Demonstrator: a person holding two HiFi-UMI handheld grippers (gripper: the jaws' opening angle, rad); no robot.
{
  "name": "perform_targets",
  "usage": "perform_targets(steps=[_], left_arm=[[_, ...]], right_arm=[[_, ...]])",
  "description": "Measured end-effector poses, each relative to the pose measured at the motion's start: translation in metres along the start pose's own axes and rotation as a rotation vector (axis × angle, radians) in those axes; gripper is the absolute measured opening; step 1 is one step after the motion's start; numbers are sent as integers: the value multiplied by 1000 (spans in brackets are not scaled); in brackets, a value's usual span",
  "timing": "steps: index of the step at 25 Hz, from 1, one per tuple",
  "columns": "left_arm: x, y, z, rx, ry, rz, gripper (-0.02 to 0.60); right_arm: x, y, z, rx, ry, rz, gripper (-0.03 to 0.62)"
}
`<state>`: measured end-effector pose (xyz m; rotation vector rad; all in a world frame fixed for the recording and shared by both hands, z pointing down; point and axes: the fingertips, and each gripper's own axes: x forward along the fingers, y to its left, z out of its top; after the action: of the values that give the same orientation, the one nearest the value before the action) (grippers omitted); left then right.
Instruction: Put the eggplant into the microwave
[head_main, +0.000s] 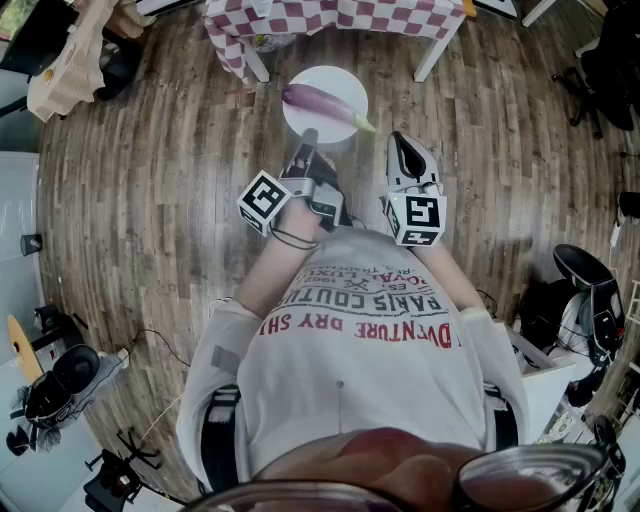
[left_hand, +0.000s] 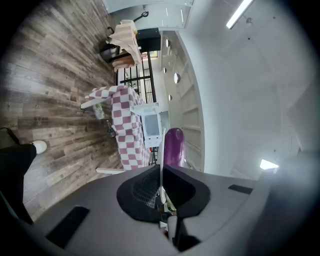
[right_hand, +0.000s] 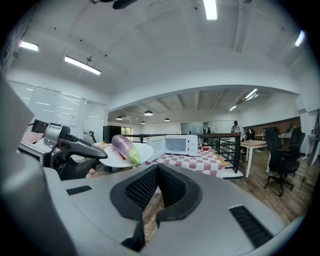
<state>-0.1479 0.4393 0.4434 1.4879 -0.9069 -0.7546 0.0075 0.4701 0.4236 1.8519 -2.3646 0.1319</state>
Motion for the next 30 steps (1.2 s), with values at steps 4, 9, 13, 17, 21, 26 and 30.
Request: perform_targets(steps=[4, 9, 13, 17, 21, 26, 30], left_arm=[[2, 5, 1, -6, -3, 3, 35], [8, 8, -1, -13, 2, 6, 35], [8, 8, 0, -14, -2, 12, 35], [10, 8, 0, -14, -5, 24, 35], [19, 8, -3, -15, 2, 29, 35], [39, 17, -5, -36, 12, 46, 35], [65, 21, 2, -45, 22, 51, 35]], right_arm=[[5, 1, -2, -6, 5, 10, 25], [9, -1, -6, -8, 7, 17, 25], [11, 0, -5, -8, 8, 22, 25], [11, -5, -5, 16, 8, 15, 25], [14, -13, -11, 28, 29, 12, 25], [29, -25, -18, 35, 46, 9, 25], [52, -38, -20, 48, 60, -1, 25]])
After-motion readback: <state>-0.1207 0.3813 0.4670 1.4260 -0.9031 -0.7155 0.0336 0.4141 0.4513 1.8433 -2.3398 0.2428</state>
